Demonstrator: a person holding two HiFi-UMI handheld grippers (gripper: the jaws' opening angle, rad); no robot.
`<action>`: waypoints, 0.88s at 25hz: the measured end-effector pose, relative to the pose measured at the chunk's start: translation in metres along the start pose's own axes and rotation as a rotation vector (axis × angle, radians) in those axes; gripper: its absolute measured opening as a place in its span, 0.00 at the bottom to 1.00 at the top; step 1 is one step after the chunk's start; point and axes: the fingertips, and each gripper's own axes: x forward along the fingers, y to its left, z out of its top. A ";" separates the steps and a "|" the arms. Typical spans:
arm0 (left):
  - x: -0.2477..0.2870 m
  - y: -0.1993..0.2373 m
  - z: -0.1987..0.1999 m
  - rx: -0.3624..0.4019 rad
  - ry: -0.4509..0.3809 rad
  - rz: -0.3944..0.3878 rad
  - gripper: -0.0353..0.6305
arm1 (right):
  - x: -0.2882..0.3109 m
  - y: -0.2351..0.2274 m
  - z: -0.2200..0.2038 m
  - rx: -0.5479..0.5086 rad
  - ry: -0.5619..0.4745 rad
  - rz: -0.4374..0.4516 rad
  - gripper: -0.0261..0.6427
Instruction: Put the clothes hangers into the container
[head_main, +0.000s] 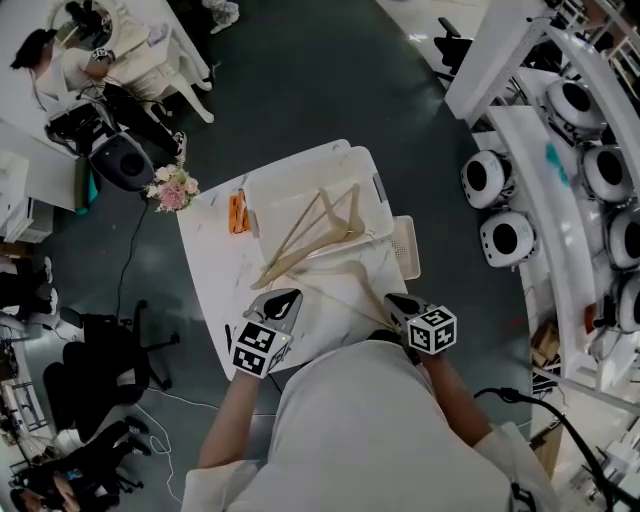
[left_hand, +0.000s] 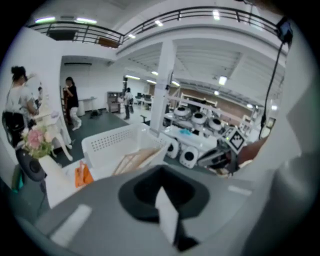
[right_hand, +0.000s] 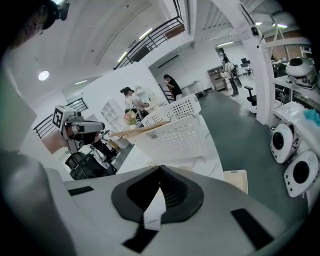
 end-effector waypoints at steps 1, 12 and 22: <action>-0.002 -0.001 -0.006 -0.042 -0.017 0.000 0.06 | 0.000 0.002 0.000 -0.001 0.000 -0.001 0.04; -0.010 -0.002 -0.049 -0.183 -0.089 -0.003 0.06 | 0.007 0.021 -0.002 -0.029 0.004 -0.007 0.04; -0.012 -0.017 -0.070 -0.113 -0.047 -0.091 0.06 | 0.002 0.039 -0.014 -0.019 -0.025 -0.052 0.04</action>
